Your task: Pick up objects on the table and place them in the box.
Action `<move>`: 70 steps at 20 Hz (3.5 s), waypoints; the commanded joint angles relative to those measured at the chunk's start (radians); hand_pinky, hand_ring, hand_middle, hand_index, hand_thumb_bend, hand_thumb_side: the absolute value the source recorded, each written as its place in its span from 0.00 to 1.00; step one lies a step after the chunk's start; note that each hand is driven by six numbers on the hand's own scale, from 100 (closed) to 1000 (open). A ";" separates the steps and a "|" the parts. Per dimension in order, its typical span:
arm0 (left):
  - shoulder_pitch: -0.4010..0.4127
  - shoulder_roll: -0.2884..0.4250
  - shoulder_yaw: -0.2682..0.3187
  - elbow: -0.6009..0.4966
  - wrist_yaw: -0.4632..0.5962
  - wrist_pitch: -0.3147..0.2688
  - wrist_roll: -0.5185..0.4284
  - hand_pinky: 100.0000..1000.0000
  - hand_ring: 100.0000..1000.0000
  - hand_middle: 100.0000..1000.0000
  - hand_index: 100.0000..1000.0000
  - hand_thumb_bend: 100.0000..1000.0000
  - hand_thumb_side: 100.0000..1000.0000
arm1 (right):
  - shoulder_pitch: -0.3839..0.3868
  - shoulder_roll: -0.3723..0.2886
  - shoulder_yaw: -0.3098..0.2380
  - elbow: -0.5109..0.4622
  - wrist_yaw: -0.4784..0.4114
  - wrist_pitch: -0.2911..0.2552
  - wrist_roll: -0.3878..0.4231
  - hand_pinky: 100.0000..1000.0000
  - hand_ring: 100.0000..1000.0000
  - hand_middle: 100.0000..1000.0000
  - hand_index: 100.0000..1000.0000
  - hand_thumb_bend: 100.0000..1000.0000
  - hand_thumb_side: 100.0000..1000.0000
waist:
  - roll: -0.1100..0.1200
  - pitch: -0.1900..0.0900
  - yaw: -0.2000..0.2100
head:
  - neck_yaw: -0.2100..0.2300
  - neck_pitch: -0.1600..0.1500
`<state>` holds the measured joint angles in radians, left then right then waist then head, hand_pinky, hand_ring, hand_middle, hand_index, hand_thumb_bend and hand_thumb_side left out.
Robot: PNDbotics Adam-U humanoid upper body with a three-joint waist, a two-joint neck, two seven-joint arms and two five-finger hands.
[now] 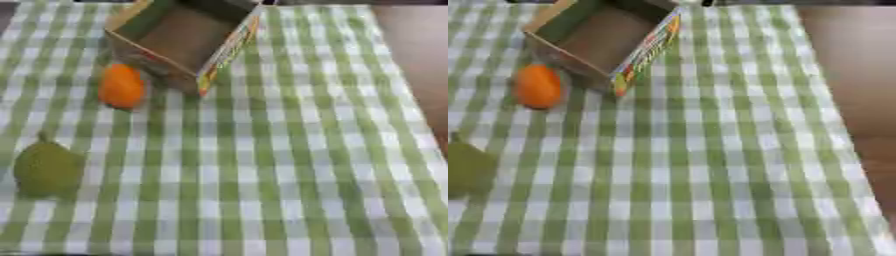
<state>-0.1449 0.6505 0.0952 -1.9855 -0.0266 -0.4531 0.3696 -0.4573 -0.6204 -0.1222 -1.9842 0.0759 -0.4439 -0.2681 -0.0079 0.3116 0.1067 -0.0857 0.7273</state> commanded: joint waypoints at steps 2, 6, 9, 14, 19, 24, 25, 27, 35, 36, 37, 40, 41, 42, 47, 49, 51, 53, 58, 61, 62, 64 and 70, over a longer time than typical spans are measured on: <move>0.020 0.058 0.012 -0.015 -0.035 0.017 -0.027 0.60 0.68 0.62 0.88 0.01 0.35 | -0.011 -0.038 -0.004 -0.016 -0.005 -0.003 0.004 0.78 0.75 0.55 0.85 0.00 0.47 | 0.004 -0.016 0.003 | -0.006 -0.008; 0.051 0.090 0.014 -0.015 -0.086 0.049 -0.060 0.63 0.71 0.67 0.89 0.02 0.35 | -0.011 -0.042 -0.003 -0.016 -0.004 -0.003 0.005 0.78 0.74 0.55 0.85 0.00 0.47 | 0.004 -0.015 0.005 | -0.016 -0.006; 0.066 0.114 0.011 -0.015 -0.126 0.073 -0.091 0.64 0.72 0.69 0.90 0.03 0.35 | -0.011 -0.044 -0.002 -0.016 -0.004 -0.004 0.006 0.78 0.74 0.55 0.85 0.00 0.47 | 0.003 -0.014 0.005 | -0.030 -0.007; 0.086 0.138 -0.003 -0.015 -0.158 0.095 -0.115 0.70 0.75 0.72 0.92 0.08 0.37 | -0.011 -0.050 -0.001 -0.016 -0.002 -0.006 0.007 0.78 0.74 0.54 0.85 0.00 0.47 | 0.006 -0.012 0.006 | -0.038 -0.010; 0.147 0.247 -0.020 -0.015 -0.228 0.163 -0.184 0.74 0.76 0.74 0.92 0.11 0.43 | -0.008 -0.057 0.001 -0.016 0.000 -0.006 0.009 0.78 0.74 0.54 0.85 0.00 0.47 | 0.007 -0.011 0.007 | -0.042 -0.008; 0.198 0.326 -0.045 -0.015 -0.305 0.202 -0.261 0.77 0.78 0.75 0.93 0.18 0.45 | -0.007 -0.060 0.002 -0.016 0.001 -0.007 0.010 0.78 0.74 0.54 0.85 0.00 0.47 | 0.008 -0.011 0.007 | -0.043 -0.007; 0.205 0.336 -0.051 -0.015 -0.320 0.206 -0.276 0.77 0.78 0.76 0.93 0.19 0.45 | -0.006 -0.060 0.002 -0.016 0.002 -0.007 0.010 0.78 0.74 0.54 0.85 0.00 0.47 | 0.008 -0.010 0.006 | -0.041 -0.007; 0.215 0.354 -0.071 -0.015 -0.351 0.214 -0.308 0.79 0.79 0.77 0.94 0.22 0.46 | -0.007 -0.061 0.003 -0.016 0.002 -0.008 0.010 0.78 0.74 0.54 0.85 0.00 0.47 | 0.008 -0.010 0.004 | -0.033 -0.006; 0.211 0.387 -0.117 -0.015 -0.388 0.232 -0.433 0.77 0.81 0.80 0.96 0.27 0.44 | -0.006 -0.061 0.005 -0.016 0.001 -0.007 0.013 0.78 0.74 0.53 0.85 0.00 0.47 | 0.010 -0.011 0.002 | -0.021 -0.003; 0.210 0.387 -0.122 -0.015 -0.386 0.233 -0.450 0.76 0.81 0.80 0.96 0.27 0.45 | -0.007 -0.060 0.006 -0.016 0.001 -0.007 0.013 0.78 0.74 0.53 0.85 0.00 0.47 | 0.011 -0.011 0.001 | -0.019 -0.003; 0.209 0.387 -0.127 -0.015 -0.387 0.236 -0.466 0.75 0.81 0.81 0.96 0.29 0.44 | -0.008 -0.059 0.006 -0.016 0.000 -0.007 0.013 0.78 0.74 0.53 0.85 0.00 0.47 | 0.012 -0.012 0.000 | -0.018 -0.004; 0.207 0.393 -0.147 -0.015 -0.396 0.254 -0.513 0.77 0.83 0.82 0.97 0.38 0.45 | -0.009 -0.058 0.006 -0.016 -0.001 -0.008 0.014 0.78 0.74 0.53 0.85 0.00 0.47 | 0.013 -0.012 -0.004 | -0.013 -0.004; 0.205 0.396 -0.154 -0.015 -0.399 0.264 -0.529 0.79 0.84 0.83 0.96 0.40 0.43 | -0.009 -0.058 0.006 -0.016 -0.002 -0.007 0.014 0.78 0.74 0.53 0.85 0.00 0.47 | 0.013 -0.012 -0.005 | -0.011 -0.004; 0.202 0.399 -0.159 -0.015 -0.404 0.277 -0.545 0.80 0.84 0.83 0.96 0.43 0.42 | -0.009 -0.057 0.006 -0.016 -0.002 -0.007 0.015 0.78 0.74 0.53 0.85 0.00 0.47 | 0.014 -0.012 -0.006 | -0.010 -0.004; 0.179 0.404 -0.152 -0.015 -0.422 0.353 -0.621 0.81 0.84 0.81 0.95 0.49 0.30 | -0.008 -0.056 0.006 -0.016 -0.003 -0.006 0.016 0.78 0.74 0.53 0.85 0.00 0.47 | 0.014 -0.011 -0.008 | -0.007 0.000; 0.169 0.405 -0.145 -0.015 -0.423 0.384 -0.627 0.81 0.84 0.79 0.93 0.50 0.29 | -0.007 -0.055 0.006 -0.016 -0.003 -0.006 0.017 0.78 0.74 0.53 0.85 0.00 0.47 | 0.015 -0.011 -0.008 | -0.004 0.003; 0.163 0.405 -0.148 -0.015 -0.422 0.416 -0.619 0.81 0.84 0.78 0.93 0.51 0.30 | -0.007 -0.055 0.006 -0.016 -0.004 -0.006 0.017 0.78 0.74 0.53 0.85 0.00 0.47 | 0.015 -0.011 -0.008 | 0.000 0.004; 0.156 0.409 -0.162 -0.015 -0.421 0.447 -0.621 0.82 0.84 0.79 0.93 0.54 0.33 | -0.008 -0.054 0.007 -0.016 -0.004 -0.006 0.018 0.78 0.74 0.53 0.85 0.00 0.47 | 0.015 -0.012 -0.010 | 0.004 0.003; 0.128 0.415 -0.201 -0.015 -0.438 0.526 -0.654 0.82 0.84 0.78 0.91 0.60 0.35 | -0.008 -0.052 0.008 -0.016 -0.006 -0.006 0.020 0.78 0.74 0.53 0.85 0.00 0.47 | 0.015 -0.012 -0.015 | 0.012 0.003; 0.108 0.417 -0.219 -0.015 -0.453 0.574 -0.667 0.81 0.83 0.77 0.90 0.62 0.34 | -0.009 -0.050 0.010 -0.016 -0.008 -0.006 0.021 0.78 0.74 0.53 0.85 0.00 0.47 | 0.016 -0.011 -0.018 | 0.015 0.004; 0.102 0.417 -0.226 -0.015 -0.457 0.590 -0.671 0.81 0.82 0.77 0.90 0.62 0.34 | -0.009 -0.050 0.010 -0.016 -0.008 -0.005 0.022 0.78 0.74 0.53 0.85 0.00 0.47 | 0.016 -0.011 -0.019 | 0.016 0.004; 0.090 0.417 -0.239 -0.015 -0.463 0.621 -0.676 0.80 0.82 0.76 0.89 0.62 0.33 | -0.009 -0.049 0.010 -0.016 -0.009 -0.005 0.023 0.78 0.75 0.53 0.85 0.00 0.47 | 0.016 -0.011 -0.020 | 0.019 0.005; 0.064 0.410 -0.278 -0.008 -0.492 0.713 -0.703 0.80 0.81 0.76 0.89 0.64 0.33 | -0.009 -0.046 0.012 -0.016 -0.012 -0.005 0.026 0.78 0.75 0.52 0.85 0.00 0.47 | 0.019 -0.010 -0.025 | 0.026 0.007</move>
<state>-0.0729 1.0283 -0.1836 -1.9857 -0.5079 0.2402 -0.3283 -0.4566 -0.6462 -0.1042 -1.9842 0.0694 -0.4474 -0.2455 0.0098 0.3153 0.0817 -0.0634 0.7303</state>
